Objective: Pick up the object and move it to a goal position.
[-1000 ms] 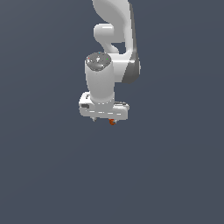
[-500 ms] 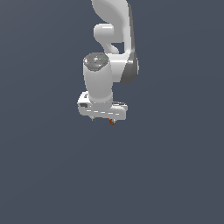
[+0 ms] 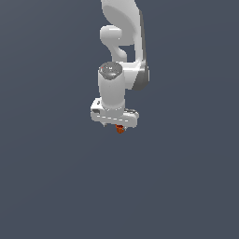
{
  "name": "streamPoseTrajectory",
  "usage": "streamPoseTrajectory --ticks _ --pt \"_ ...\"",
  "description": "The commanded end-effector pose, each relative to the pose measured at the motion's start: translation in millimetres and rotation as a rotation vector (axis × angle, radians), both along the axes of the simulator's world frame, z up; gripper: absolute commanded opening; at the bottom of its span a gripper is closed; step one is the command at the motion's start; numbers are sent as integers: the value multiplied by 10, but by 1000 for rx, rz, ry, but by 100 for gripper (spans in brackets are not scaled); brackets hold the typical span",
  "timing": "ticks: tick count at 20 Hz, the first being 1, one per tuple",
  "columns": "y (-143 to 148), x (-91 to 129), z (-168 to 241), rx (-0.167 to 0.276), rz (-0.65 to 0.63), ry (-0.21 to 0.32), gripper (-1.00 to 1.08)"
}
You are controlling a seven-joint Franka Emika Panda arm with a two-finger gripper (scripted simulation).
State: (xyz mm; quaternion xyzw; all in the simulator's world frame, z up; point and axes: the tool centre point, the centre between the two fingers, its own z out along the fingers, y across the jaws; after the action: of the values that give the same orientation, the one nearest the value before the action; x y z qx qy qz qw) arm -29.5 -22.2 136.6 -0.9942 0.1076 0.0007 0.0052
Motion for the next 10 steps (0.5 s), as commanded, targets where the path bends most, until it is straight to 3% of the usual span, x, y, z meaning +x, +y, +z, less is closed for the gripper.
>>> streamPoseTrajectory --ticks 1,10 --pt "64 -127 -112 -2 -21 0 100" --pt "228 -531 -409 -9 -81 0 100"
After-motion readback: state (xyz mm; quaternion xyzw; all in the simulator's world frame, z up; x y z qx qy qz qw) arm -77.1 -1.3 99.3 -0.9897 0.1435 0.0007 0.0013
